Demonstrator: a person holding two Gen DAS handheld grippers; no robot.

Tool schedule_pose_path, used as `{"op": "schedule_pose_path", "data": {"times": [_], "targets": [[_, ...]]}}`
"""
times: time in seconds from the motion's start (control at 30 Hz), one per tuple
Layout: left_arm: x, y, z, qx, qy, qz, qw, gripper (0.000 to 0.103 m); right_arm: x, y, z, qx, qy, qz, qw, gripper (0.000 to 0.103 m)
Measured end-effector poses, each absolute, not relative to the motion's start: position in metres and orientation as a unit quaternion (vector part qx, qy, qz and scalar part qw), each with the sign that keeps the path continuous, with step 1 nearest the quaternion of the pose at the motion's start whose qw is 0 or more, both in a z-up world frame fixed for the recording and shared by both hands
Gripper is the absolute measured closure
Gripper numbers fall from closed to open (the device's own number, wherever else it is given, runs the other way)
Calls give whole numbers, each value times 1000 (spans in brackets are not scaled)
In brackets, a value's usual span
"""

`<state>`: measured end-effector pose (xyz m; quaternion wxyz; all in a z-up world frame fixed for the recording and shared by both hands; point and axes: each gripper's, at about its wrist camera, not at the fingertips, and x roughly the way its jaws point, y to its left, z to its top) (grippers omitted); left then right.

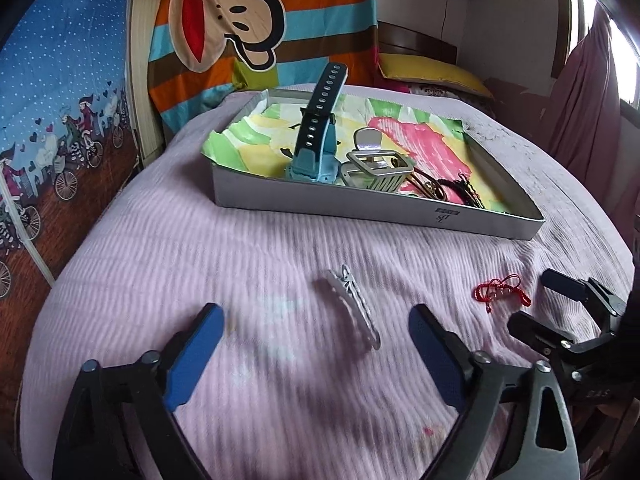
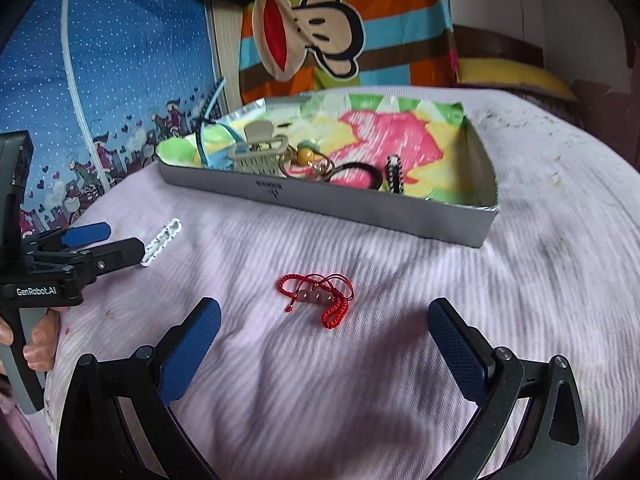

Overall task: Organize jewelry
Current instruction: 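Move the left tool to the silver alligator clip while the right tool approaches the red bracelet, then grasp the silver alligator clip with the left tool while the right tool grasps the red string bracelet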

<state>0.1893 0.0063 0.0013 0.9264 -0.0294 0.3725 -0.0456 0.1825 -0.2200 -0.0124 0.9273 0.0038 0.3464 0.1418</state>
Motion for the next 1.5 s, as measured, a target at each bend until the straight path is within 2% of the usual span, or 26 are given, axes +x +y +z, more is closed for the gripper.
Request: {"op": "schedule_pose_path", "data": {"times": [0.1,0.33,0.53,0.63,0.8,0.97,1.2,1.33,1.5], "targets": [[195,4,0,-27,376,-53,925,20,192,-216,-15,-4,357,145,923,4],[203,-6,-7,-16,384,-74,920,41,207,-205,-22,-23,374,154,914,19],[202,-8,-11,-16,380,-88,920,48,209,-201,-30,-17,382,169,908,28],[201,-6,-13,-24,378,-94,921,56,210,-204,-33,-13,385,177,906,30],[201,-2,-15,-37,378,-97,920,66,209,-207,-35,-4,384,184,905,44],[201,-2,-17,-37,378,-99,920,75,209,-207,-37,-2,383,185,905,67],[201,-2,-18,-39,380,-100,919,86,209,-208,-38,3,384,196,903,77],[201,-1,-19,-44,381,-98,918,94,209,-210,-39,9,384,201,901,87],[197,2,-20,-56,375,-109,919,96,208,-211,-39,16,379,206,902,92]]}}
